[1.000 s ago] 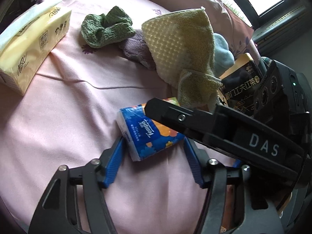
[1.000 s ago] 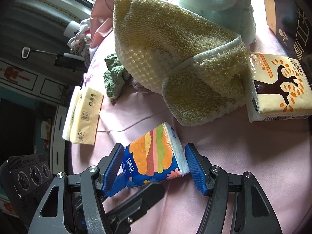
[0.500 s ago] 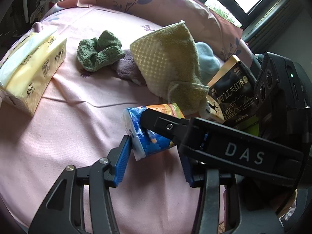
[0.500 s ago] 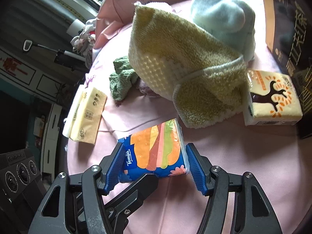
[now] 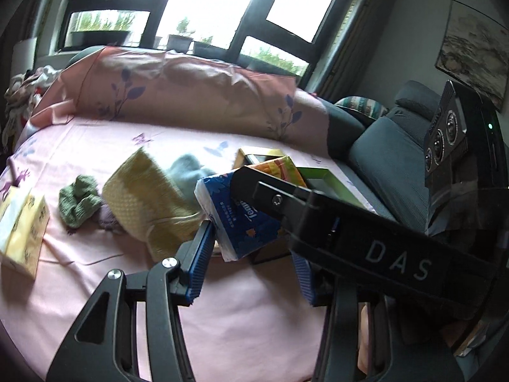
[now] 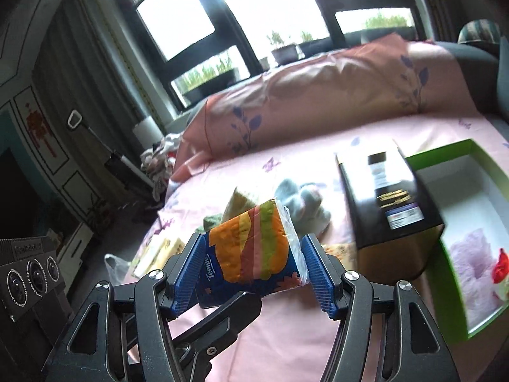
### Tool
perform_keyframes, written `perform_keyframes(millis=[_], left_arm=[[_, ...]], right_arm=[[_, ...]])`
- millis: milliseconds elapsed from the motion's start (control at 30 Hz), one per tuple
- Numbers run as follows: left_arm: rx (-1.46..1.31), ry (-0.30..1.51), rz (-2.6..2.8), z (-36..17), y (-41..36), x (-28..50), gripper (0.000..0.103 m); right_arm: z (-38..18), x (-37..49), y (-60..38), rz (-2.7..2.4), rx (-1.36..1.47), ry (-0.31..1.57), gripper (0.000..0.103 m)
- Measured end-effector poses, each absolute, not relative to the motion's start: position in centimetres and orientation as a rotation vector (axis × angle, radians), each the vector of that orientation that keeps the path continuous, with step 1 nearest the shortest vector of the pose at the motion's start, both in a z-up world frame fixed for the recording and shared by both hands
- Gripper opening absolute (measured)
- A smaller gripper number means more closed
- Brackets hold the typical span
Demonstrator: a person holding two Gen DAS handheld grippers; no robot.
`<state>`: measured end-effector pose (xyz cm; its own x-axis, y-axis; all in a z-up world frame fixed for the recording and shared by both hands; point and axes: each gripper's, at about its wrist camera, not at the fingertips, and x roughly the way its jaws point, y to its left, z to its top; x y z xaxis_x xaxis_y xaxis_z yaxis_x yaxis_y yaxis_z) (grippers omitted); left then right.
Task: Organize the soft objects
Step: 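Carry the blue Tempo tissue pack with the right gripper over the green box, then open the right gripper to drop the tissue pack into the box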
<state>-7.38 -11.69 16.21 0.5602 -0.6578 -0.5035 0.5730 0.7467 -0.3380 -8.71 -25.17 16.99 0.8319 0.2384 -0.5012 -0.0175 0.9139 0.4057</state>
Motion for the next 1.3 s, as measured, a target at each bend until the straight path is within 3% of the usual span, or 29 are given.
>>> perform_keyframes(millis=[233, 633, 733, 1167, 1300], left_arm=[[0.030, 0.572, -0.900, 17.7, -20.9, -9.6, 0.046], [0.108, 0.615, -1.009, 15.8, -30.4, -9.3, 0.047], [0.111, 0.678, -0.978, 14.9, -32.1, -8.4, 0.042], [0.012, 0.773, -0.947, 15.7, -31.0, -7.2, 0.045], [-0.028, 0.727, -0.922, 17.2, -27.8, -7.6, 0.057]], right_arm=[[17.0, -13.5, -34.5, -0.013, 0.592, 0.410, 0.066], [12.7, -17.6, -43.6, -0.119, 0.931, 0.229, 0.066], [12.0, -17.6, -44.3, -0.171, 0.948, 0.243, 0.066], [12.1, -18.5, -44.7, -0.291, 0.920, 0.252, 0.066], [12.3, -18.0, -44.3, -0.311, 0.898, 0.293, 0.066]])
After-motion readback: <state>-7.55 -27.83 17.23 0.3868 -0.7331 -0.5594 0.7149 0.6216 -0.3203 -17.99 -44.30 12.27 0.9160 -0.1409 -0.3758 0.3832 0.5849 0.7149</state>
